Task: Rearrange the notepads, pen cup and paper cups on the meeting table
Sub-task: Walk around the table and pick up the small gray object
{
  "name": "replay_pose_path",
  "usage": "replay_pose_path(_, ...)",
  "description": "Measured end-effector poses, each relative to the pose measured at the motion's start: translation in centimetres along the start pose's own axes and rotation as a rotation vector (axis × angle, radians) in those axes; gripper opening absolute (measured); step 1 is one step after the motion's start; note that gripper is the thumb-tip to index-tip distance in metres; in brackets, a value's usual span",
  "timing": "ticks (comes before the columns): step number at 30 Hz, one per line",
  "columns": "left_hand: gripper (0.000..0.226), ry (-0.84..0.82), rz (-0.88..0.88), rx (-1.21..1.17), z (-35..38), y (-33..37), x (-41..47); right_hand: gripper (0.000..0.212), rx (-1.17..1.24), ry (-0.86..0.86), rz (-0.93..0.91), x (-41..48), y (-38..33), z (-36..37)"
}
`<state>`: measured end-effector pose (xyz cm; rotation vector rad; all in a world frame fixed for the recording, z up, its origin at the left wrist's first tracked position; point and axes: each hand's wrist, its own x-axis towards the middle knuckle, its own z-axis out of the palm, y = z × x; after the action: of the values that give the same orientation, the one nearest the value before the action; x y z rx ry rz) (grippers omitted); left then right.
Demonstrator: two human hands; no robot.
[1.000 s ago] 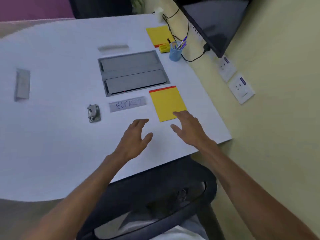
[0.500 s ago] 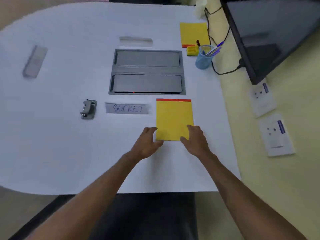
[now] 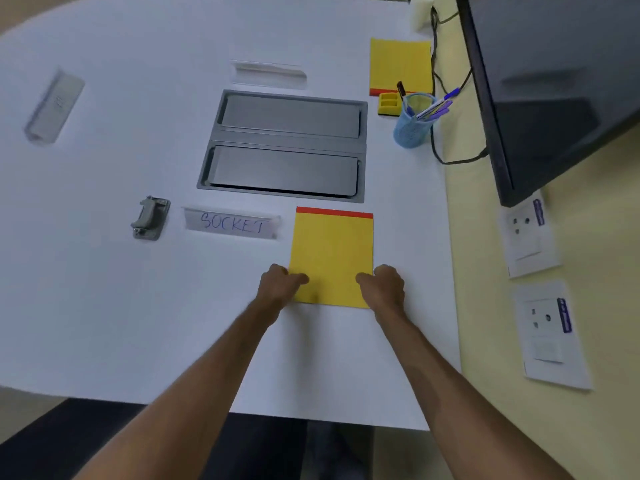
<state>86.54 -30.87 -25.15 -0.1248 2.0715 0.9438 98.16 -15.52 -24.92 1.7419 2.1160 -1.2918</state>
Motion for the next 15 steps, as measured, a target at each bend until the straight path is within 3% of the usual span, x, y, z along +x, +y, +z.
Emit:
replay_pose_path(5,0.02,-0.014,-0.107,-0.117,-0.6,0.5,1.1,0.016,0.189,-0.026,0.149,1.6,-0.7,-0.9)
replay_pose_path(9,0.006,-0.002,-0.087,-0.127,-0.6,0.4,2.1,0.016,0.176,-0.035,0.158,2.4,-0.7,-1.3)
replay_pose_path(11,0.011,-0.007,-0.087,-0.164,-0.5,0.5,2.2,0.008,0.192,-0.037,0.159,2.8,-0.6,-1.6)
replay_pose_path(15,0.016,-0.009,-0.058,-0.222,0.3,1.3,1.8,0.025,0.228,-0.054,0.132,2.8,-0.1,-3.0)
